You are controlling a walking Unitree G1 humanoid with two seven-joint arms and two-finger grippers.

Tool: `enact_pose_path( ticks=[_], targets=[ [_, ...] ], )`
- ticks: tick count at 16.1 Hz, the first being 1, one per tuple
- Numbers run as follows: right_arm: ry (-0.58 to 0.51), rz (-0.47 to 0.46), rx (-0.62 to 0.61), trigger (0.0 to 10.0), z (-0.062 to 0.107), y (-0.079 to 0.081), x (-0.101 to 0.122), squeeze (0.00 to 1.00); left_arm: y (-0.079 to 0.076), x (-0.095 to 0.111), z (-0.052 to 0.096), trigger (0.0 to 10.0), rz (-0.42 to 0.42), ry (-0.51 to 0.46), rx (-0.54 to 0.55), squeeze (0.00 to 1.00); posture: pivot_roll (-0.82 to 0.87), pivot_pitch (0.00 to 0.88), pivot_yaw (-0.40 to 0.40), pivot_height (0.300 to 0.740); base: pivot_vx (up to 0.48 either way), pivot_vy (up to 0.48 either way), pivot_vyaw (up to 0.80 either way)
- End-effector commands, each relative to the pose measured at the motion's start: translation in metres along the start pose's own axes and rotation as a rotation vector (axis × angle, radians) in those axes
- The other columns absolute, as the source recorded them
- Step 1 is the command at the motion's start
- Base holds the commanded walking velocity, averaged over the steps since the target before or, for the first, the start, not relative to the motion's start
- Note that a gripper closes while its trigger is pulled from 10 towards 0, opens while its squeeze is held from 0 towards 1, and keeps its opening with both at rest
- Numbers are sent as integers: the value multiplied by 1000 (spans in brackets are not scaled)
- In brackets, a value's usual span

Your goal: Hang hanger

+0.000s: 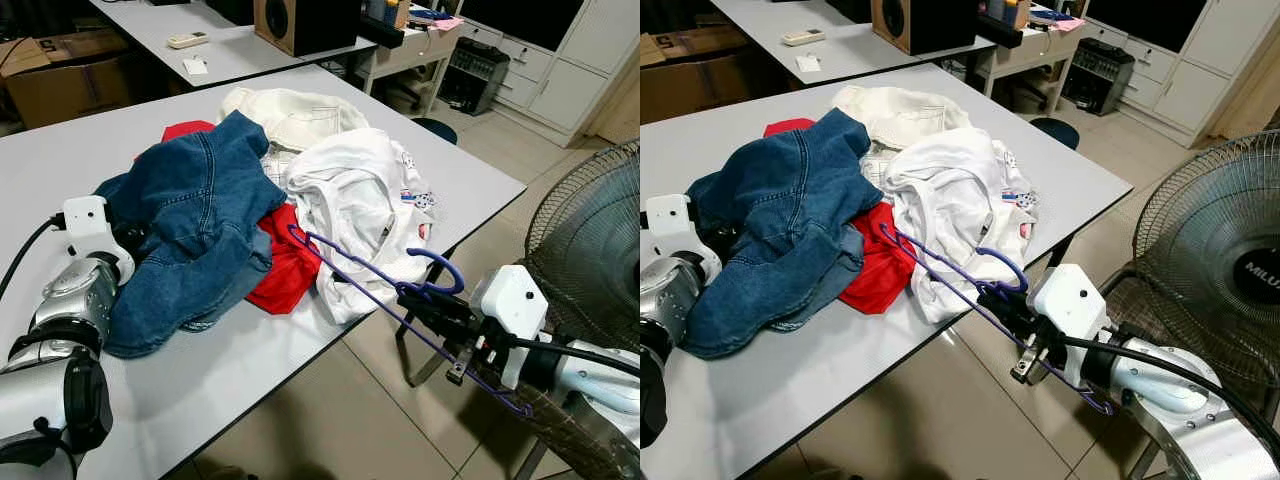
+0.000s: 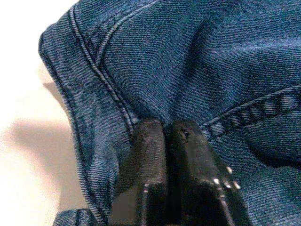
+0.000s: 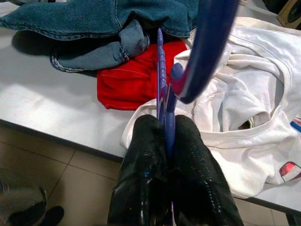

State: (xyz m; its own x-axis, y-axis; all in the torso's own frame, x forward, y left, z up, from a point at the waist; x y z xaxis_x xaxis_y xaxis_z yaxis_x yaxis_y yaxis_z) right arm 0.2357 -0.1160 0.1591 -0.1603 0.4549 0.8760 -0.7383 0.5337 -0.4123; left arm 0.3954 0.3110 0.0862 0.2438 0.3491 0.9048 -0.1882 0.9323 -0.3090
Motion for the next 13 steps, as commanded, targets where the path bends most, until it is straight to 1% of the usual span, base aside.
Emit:
enact_pose_path(
  ticks=[1,2,3,4,5,7,8,9,10,11,12,13],
  targets=[
    [-2,1,-7,10000,-1,0,1,0,-8,-7,-2,0,6,35,-34,0,-154,0,-62,740,0,0,0],
    [-2,1,-7,10000,-1,0,1,0,-8,-7,-2,0,6,35,-34,0,-154,0,-62,740,0,0,0],
    [-3,-4,-20,10000,-1,-1,0,0,-15,-3,-3,0,23,17,-71,0,-139,0,-54,740,0,0,0],
    [-4,-6,-25,10000,-2,-1,-1,0,-19,-1,-4,0,28,8,-88,0,-139,0,-54,740,0,0,0],
    [-16,-8,-48,10000,-6,-4,-2,0,-34,10,-6,0,67,-29,-164,0,-116,0,-23,740,0,0,0],
    [-30,-13,-73,10000,-9,-7,-1,0,-48,22,-7,0,129,-70,-233,0,-103,0,-9,740,0,0,0],
    [-39,-17,-91,10000,-12,-7,-1,0,-60,39,-7,0,208,-123,-293,0,-90,0,12,740,0,0,0],
    [-45,-20,-98,10000,-13,-7,-1,0,-66,49,-7,0,255,-155,-328,0,-86,0,19,740,0,0,0],
    [-48,-22,-103,10000,-14,-7,-2,0,-70,56,-6,0,283,-175,-349,0,-84,0,21,740,0,0,0],
    [-53,-24,-112,10000,-15,-7,-3,0,-81,75,-4,0,359,-236,-403,0,-74,0,31,740,0,0,0],
    [-54,-24,-117,10000,-15,-7,-3,0,-84,84,-2,0,382,-263,-422,0,-73,0,32,740,0,0,0],
    [-59,-22,-122,10000,-16,-8,-3,0,-88,94,0,0,385,-293,-441,0,-68,0,35,740,0,0,0]
  ],
)
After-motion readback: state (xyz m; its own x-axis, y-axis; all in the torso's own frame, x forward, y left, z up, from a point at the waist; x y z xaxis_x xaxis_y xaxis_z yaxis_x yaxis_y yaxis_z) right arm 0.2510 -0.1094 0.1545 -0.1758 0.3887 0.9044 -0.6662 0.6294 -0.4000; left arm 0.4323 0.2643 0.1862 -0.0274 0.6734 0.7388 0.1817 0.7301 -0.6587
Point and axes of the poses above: a point about 5 cm out from each wrist's last joint towards the gripper, its own z axis pointing back from the gripper into the wrist, its own x axis along the axis of the wrist's last joint, y = z × x, the point moved 6 cm from there along -z, pointing out of the wrist towards the gripper, and after that the axes turned 13 degrees about z, right-handed, at the moved point
